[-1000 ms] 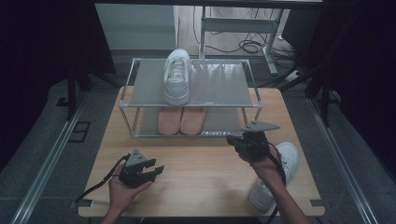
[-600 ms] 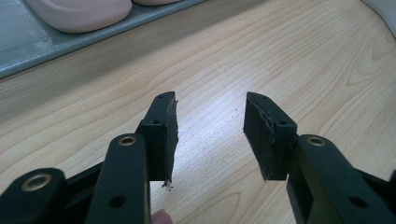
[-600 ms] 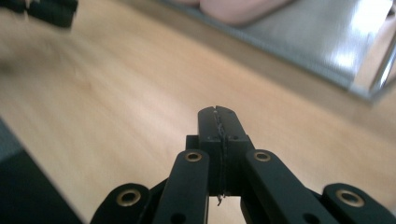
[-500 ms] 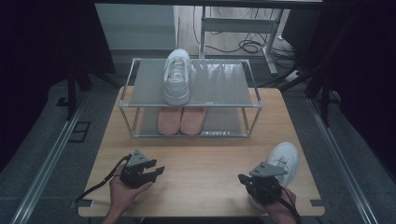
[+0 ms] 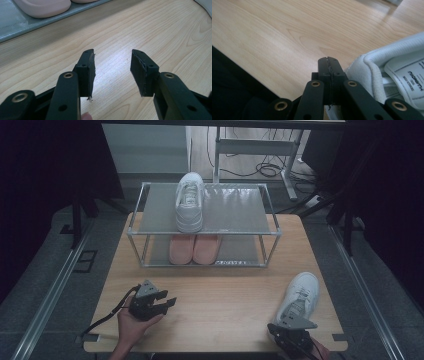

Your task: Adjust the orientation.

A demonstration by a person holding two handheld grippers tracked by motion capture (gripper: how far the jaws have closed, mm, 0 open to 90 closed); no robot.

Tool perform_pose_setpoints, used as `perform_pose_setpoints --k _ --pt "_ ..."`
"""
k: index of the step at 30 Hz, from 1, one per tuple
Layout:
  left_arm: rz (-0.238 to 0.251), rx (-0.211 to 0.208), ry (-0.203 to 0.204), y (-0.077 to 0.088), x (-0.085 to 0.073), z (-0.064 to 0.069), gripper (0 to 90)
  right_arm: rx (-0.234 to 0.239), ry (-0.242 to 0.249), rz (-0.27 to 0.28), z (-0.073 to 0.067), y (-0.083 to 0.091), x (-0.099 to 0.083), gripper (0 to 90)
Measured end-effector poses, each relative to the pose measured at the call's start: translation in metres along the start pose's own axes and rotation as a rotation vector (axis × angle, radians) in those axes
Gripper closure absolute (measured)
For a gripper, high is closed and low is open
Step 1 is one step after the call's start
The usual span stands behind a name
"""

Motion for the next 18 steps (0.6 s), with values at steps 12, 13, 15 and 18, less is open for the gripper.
perform_pose_setpoints --k 12,13,15,18 --pt "0.000 -0.002 0.004 -0.001 0.001 0.000 55.4 -0.004 -0.069 0.013 0.023 0.030 -0.036 90.0" --pt "0.000 -0.001 0.004 -0.001 0.001 0.000 55.3 -0.018 -0.072 0.009 0.027 0.032 -0.039 90.0" --pt "-0.001 -0.001 0.004 -0.001 0.001 0.000 55.3 -0.038 -0.089 0.004 0.037 0.036 -0.046 90.0" --pt "-0.002 -0.002 0.005 -0.002 0.001 0.000 55.3 -0.063 -0.106 -0.001 0.048 0.039 -0.052 90.0"
Point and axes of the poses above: each handheld gripper's, and its own axes: y roughly backward along the jaws, x roughly out of its top, z roughly to its right, the point moved 8 cm from there along -y, roughly forward along the jaws, and after that the axes turned 6 degrees about y, right-handed, at the moved point
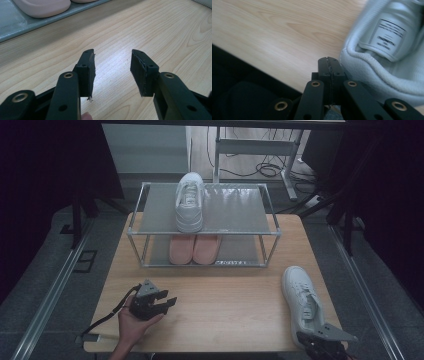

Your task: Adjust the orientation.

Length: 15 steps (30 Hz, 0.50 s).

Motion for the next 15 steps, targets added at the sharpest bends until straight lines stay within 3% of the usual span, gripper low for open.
perform_pose_setpoints --k 15 --pt "0.001 0.003 0.000 0.001 0.000 0.000 55.4 -0.054 -0.071 0.012 0.040 0.002 -0.011 90.0"
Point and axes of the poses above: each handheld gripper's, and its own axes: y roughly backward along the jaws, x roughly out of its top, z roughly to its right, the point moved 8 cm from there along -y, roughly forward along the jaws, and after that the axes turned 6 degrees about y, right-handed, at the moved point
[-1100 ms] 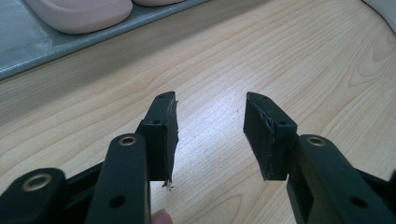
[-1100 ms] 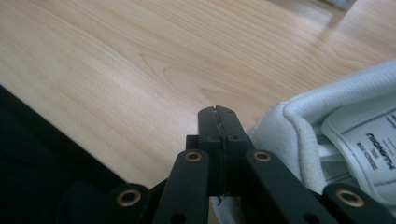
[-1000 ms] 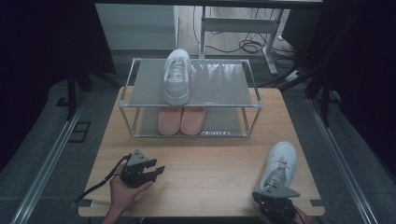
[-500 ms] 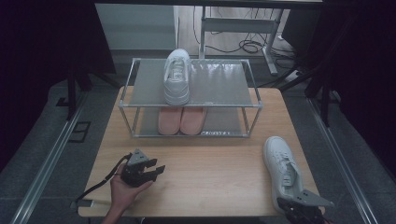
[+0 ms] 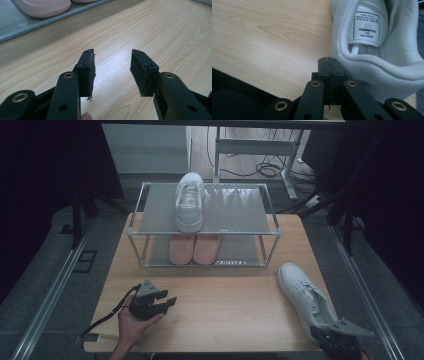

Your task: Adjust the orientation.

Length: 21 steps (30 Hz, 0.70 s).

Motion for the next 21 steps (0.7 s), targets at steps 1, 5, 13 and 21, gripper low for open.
perform_pose_setpoints --k 1,5,13,21 --pt "0.001 -0.001 0.001 0.000 0.000 0.000 55.4 -0.003 -0.005 0.000 0.002 0.000 -0.001 90.0" --pt "-0.001 -0.001 0.002 -0.001 0.000 0.000 55.4 -0.019 -0.016 -0.003 0.011 0.000 -0.003 90.0" --pt "0.002 0.001 0.004 0.000 0.001 0.000 55.4 0.046 0.000 0.079 0.005 0.011 0.016 90.0" --pt "0.000 0.004 0.001 0.000 0.000 -0.001 55.3 0.044 0.024 0.177 0.033 0.028 0.063 90.0"
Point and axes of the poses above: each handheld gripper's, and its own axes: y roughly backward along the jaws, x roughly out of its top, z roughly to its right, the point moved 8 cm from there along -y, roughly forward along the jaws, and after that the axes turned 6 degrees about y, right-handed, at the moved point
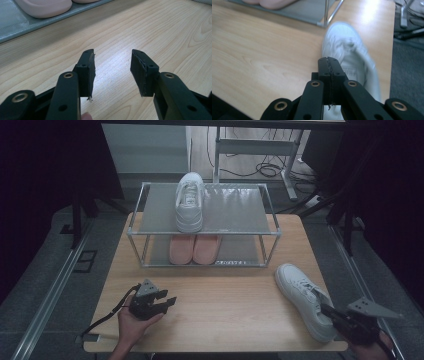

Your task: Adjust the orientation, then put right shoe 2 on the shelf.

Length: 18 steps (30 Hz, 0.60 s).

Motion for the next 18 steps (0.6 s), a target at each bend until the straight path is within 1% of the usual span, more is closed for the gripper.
perform_pose_setpoints --k 2,3,4,5,6,7,8,9,10,12,14,16,18 --pt "0.000 0.001 -0.001 0.000 0.000 0.000 55.3 0.002 -0.003 0.008 0.009 -0.002 0.006 89.1" --pt "-0.001 0.001 -0.002 0.000 -0.001 0.000 55.2 0.001 0.003 0.006 0.011 -0.003 0.008 86.6" --pt "-0.001 0.001 -0.002 0.001 -0.001 0.001 55.2 0.001 0.013 0.002 0.016 -0.005 0.009 80.4" --pt "0.000 0.000 -0.001 0.001 -0.001 0.001 55.2 -0.005 0.017 0.001 0.019 -0.006 0.010 76.9" --pt "0.001 -0.001 0.000 0.001 -0.001 0.001 55.2 -0.019 0.020 -0.008 0.025 -0.010 0.009 75.3" --pt "0.002 -0.001 0.000 0.001 0.000 0.001 55.2 -0.019 0.015 -0.016 0.028 -0.012 0.008 72.5" --pt "0.002 -0.001 0.002 0.001 0.000 0.000 55.2 -0.017 0.009 -0.022 0.032 -0.015 0.007 67.2" --pt "0.003 0.001 0.004 0.001 0.001 0.000 55.2 -0.020 0.003 -0.026 0.035 -0.017 0.006 63.9" --pt "0.003 0.000 0.004 0.001 0.001 -0.001 55.2 -0.032 -0.008 -0.029 0.040 -0.019 0.004 62.4" --pt "-0.001 0.003 0.004 0.000 0.000 0.000 55.1 -0.035 -0.027 -0.034 0.046 -0.024 0.000 57.4" --pt "-0.004 0.000 0.003 -0.001 -0.001 0.001 55.1 -0.051 -0.051 -0.041 0.054 -0.028 -0.005 53.6" --pt "-0.005 -0.003 0.005 -0.002 -0.001 0.001 55.1 -0.051 -0.059 -0.052 0.059 -0.032 -0.008 49.6" --pt "-0.005 -0.008 0.007 -0.002 -0.001 0.002 55.1 -0.049 -0.060 -0.073 0.061 -0.036 -0.012 47.8"
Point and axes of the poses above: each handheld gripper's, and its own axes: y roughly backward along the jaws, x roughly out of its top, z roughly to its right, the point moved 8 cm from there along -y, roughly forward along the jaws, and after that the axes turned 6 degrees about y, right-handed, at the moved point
